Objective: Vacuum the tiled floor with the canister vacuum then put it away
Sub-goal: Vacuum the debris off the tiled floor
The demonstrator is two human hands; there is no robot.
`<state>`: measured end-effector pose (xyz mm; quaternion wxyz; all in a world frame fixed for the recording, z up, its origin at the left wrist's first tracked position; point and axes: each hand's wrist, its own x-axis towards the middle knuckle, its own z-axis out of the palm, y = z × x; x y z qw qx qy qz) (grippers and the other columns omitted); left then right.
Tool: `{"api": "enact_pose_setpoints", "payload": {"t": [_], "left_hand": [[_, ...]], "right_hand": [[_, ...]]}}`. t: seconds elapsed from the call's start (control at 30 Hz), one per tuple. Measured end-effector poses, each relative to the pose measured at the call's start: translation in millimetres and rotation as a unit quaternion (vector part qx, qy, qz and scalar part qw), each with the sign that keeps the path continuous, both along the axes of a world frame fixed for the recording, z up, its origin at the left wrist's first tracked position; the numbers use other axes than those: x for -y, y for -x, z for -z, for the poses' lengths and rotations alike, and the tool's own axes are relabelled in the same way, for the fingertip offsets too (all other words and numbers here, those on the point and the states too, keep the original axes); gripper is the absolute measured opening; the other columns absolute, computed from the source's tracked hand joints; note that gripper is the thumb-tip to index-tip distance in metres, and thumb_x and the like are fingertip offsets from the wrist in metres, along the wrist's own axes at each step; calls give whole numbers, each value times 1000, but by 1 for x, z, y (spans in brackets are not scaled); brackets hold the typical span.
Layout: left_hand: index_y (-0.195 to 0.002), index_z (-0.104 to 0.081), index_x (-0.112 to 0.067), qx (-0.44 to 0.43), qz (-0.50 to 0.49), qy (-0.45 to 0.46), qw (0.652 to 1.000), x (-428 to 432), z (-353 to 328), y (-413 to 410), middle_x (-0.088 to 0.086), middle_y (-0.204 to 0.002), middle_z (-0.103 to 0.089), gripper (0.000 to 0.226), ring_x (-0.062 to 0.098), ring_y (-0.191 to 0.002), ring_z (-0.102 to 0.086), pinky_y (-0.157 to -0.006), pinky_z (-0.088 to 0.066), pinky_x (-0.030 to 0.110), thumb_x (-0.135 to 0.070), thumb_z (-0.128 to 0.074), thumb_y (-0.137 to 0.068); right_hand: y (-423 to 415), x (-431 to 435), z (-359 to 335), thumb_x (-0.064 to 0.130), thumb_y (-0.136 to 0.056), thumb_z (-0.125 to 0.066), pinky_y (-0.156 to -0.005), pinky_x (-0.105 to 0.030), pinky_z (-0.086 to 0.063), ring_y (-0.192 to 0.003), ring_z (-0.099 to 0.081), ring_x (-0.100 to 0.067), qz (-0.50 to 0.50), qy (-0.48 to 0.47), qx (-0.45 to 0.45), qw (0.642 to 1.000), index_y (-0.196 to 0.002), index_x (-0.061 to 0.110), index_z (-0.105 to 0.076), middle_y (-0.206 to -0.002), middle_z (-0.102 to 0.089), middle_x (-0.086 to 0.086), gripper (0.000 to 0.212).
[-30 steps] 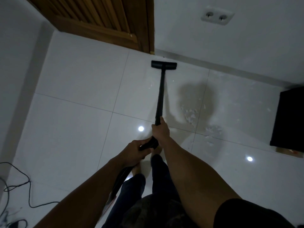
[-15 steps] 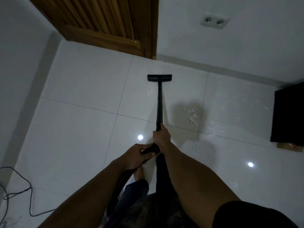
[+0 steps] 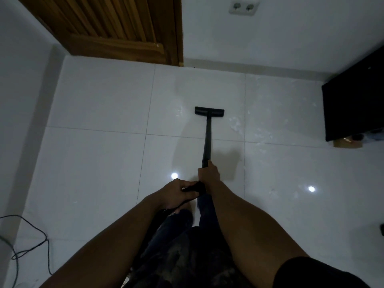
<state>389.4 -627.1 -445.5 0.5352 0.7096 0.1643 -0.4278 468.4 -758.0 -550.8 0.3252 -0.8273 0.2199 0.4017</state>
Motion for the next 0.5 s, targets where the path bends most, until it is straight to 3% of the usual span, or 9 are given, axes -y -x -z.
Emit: {"api": "enact_pose_setpoints", "payload": {"t": [0.2,0.5], "left_hand": [[-141,-54,-32,-1,29,-6,1000,23,8,45,20,-75,-64,46,25,-48,-57,-48,-50,30,-40,-62,-96],[-138,-58,-31,25,13,-19,999,73,-4,112,15,-76,-64,41,22,-46,-56,-51,-50,31,-35,-62,-97]], "right_hand": [[50,26,-2,18,-92,-51,-64,-29,-45,-102,-62,-29,49,-28,-4,998,-149,21,-40,-119,-61,-10,59],[108,69,-5,19,-90,-51,-85,-37,-55,-107,-63,-29,43,-36,25,998,-142,16,-50,-120,-64,-9,52]]}}
